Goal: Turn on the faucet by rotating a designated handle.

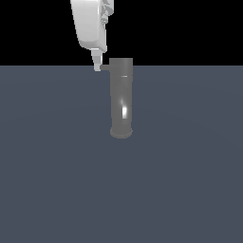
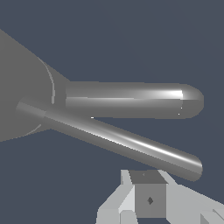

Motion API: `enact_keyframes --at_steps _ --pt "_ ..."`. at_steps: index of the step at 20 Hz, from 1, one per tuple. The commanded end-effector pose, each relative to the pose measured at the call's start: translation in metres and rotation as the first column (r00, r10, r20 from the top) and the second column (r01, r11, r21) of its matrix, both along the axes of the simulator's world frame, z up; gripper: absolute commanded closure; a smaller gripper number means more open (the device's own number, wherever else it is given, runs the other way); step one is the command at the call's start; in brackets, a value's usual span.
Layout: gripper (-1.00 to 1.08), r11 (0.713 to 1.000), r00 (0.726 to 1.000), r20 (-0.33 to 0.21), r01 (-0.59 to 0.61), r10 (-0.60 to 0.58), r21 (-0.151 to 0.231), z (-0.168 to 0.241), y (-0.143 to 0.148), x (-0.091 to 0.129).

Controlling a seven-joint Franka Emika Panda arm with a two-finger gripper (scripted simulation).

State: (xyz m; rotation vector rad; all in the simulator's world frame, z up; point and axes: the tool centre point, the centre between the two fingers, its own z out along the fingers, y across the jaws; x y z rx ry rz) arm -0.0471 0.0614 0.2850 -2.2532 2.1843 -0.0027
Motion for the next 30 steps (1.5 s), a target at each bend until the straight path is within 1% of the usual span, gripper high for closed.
enact_keyframes --at_steps 1,4,5,6,16,24,25,26,30 --pt "1.08 1.0 1.0 -0.003 0.01 -0.01 -0.001 0.0 -0.013 -0.007" --pt "1.08 1.0 1.0 -0.004 0.01 -0.01 -0.001 0.0 -0.022 -0.015" --pt "1.08 1.0 1.0 -0.004 0.01 -0.01 -0.001 0.0 -0.022 -0.015" --pt "1.08 1.0 1.0 -0.001 0.001 -0.001 -0.001 0.0 -0.014 -0.012" --pt "1.08 1.0 1.0 -0.003 0.006 -0.006 -0.001 0.0 -0.077 -0.007" --pt "1.08 1.0 1.0 -0.003 0.01 -0.01 -0.001 0.0 -0.123 -0.003" --pt "1.08 1.0 1.0 -0.003 0.01 -0.01 -0.001 0.0 -0.123 -0.003" --pt "1.08 1.0 1.0 -0.003 -0.022 0.022 0.001 0.0 -0.1 -0.002" --pt "1.08 1.0 1.0 -0.003 -0.019 0.019 0.001 0.0 -0.109 0.006"
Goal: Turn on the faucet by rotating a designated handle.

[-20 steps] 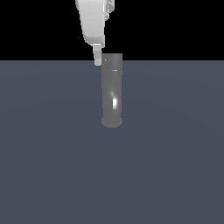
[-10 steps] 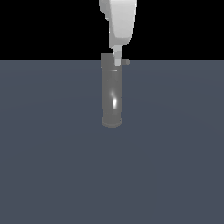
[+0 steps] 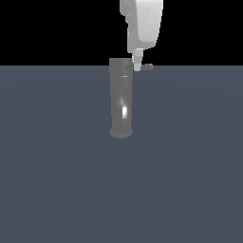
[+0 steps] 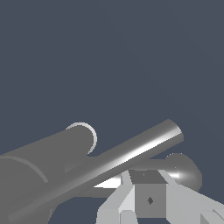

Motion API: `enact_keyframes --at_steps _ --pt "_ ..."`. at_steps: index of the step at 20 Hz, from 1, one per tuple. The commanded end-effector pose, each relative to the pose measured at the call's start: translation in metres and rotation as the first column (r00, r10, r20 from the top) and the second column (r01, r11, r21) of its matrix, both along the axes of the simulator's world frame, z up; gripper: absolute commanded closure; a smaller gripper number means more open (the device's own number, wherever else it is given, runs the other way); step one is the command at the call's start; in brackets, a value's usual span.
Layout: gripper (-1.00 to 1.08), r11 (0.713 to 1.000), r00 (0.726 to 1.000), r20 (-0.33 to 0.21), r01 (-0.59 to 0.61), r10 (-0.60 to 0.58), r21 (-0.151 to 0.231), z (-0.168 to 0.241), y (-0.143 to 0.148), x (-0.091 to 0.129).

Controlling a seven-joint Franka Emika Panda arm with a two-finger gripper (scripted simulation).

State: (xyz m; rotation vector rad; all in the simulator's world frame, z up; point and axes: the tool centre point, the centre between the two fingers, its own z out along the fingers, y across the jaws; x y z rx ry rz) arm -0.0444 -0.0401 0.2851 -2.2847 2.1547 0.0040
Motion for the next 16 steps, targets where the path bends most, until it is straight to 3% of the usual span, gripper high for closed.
enact_keyframes --at_steps 1,16 --pt "1.08 1.0 1.0 0.001 0.009 -0.009 -0.001 0.0 -0.009 0.005" --pt "1.08 1.0 1.0 0.001 0.02 -0.02 -0.002 0.0 -0.041 0.035"
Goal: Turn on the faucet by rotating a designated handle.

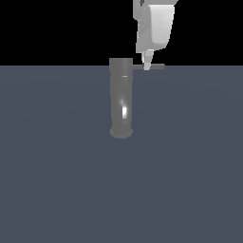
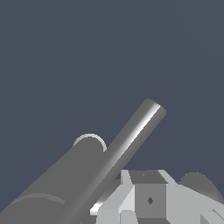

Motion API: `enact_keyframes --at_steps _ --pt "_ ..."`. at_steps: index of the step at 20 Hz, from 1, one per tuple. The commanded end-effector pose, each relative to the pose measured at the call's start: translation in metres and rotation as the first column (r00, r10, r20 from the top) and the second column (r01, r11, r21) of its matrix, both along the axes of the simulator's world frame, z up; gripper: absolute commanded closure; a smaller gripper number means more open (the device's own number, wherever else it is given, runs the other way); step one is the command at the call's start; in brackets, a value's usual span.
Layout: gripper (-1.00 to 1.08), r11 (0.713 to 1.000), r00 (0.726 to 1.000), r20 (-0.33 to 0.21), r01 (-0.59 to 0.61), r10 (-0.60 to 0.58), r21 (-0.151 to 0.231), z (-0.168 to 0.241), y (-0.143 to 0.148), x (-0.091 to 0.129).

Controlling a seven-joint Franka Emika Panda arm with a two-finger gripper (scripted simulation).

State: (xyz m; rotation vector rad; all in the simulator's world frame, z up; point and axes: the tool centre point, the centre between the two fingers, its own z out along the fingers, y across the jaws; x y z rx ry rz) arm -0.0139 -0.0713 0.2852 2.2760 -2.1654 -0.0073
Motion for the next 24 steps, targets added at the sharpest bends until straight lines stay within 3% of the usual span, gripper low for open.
enact_keyframes --at_steps 1,24 --pt "1.08 1.0 1.0 0.004 0.012 -0.012 -0.002 0.0 -0.012 0.006" --pt "1.08 1.0 1.0 0.003 0.028 -0.028 -0.003 0.0 -0.056 0.046"
